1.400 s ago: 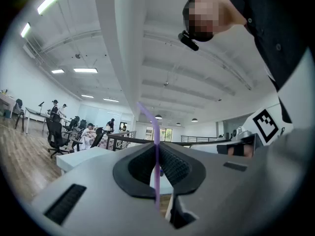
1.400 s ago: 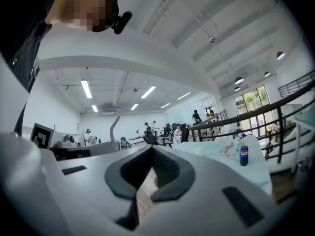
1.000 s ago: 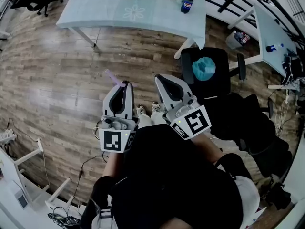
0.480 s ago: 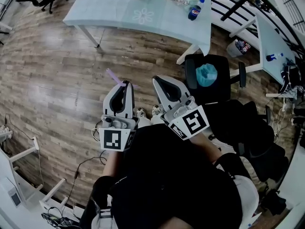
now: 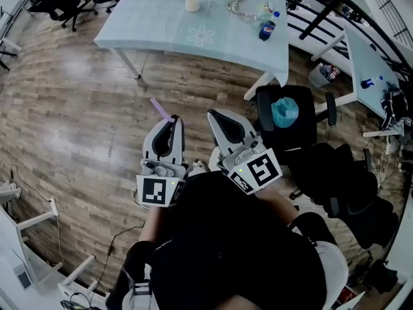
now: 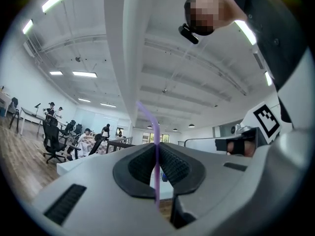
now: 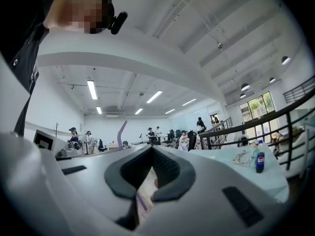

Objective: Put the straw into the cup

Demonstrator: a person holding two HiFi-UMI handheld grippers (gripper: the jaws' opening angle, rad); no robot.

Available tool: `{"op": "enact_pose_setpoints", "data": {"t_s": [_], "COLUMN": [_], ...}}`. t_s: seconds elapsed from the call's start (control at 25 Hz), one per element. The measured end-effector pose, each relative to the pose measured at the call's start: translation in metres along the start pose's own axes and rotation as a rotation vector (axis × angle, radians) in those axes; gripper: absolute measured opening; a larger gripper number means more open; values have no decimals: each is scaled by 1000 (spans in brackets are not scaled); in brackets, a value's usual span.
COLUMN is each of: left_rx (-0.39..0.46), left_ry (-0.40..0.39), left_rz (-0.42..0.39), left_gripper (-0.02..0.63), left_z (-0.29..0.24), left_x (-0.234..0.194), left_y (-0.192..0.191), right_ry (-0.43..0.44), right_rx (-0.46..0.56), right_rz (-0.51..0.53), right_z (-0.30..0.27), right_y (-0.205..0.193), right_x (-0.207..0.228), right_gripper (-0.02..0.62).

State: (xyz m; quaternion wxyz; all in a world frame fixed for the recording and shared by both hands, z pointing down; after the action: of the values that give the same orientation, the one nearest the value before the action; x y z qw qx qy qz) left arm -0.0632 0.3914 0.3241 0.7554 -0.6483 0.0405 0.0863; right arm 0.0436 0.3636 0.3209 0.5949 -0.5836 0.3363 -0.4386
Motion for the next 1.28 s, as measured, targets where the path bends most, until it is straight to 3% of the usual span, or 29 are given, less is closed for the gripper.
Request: {"op": "enact_pose_setpoints", "data": {"t_s": [0.4,0.88,1.28], "left_rx": [5,-10,-74], "left_ry": [-64,-37,26], "left_rz": [-18,-19,-18], "left_gripper": [29,29,29], "left_z": [-39,-107,-175], "left_x": [-5,-32,-43], "left_y": [-8,-16,-28], "right_ry": [-53,-30,-10], "right_rx": [-2,4,-17], "right_rz": [1,-7,-40], "right_z": [-17,-66,-93], "right_y": [-4,-4,-1], "right_x": [34,92,158], "right_gripper": [9,9,9]}}
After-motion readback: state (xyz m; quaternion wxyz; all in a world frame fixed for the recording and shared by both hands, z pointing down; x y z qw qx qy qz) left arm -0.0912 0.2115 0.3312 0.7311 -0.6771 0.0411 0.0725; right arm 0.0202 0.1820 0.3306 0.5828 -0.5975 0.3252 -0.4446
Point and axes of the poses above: the fingertips, and each gripper's own axes: z backward along the fingers, x to its right, y out of its top, the point moved 3 cm from there along z, backward along the fingers, and after that the axes turned 15 degrees about y, right-handed, at the moved point
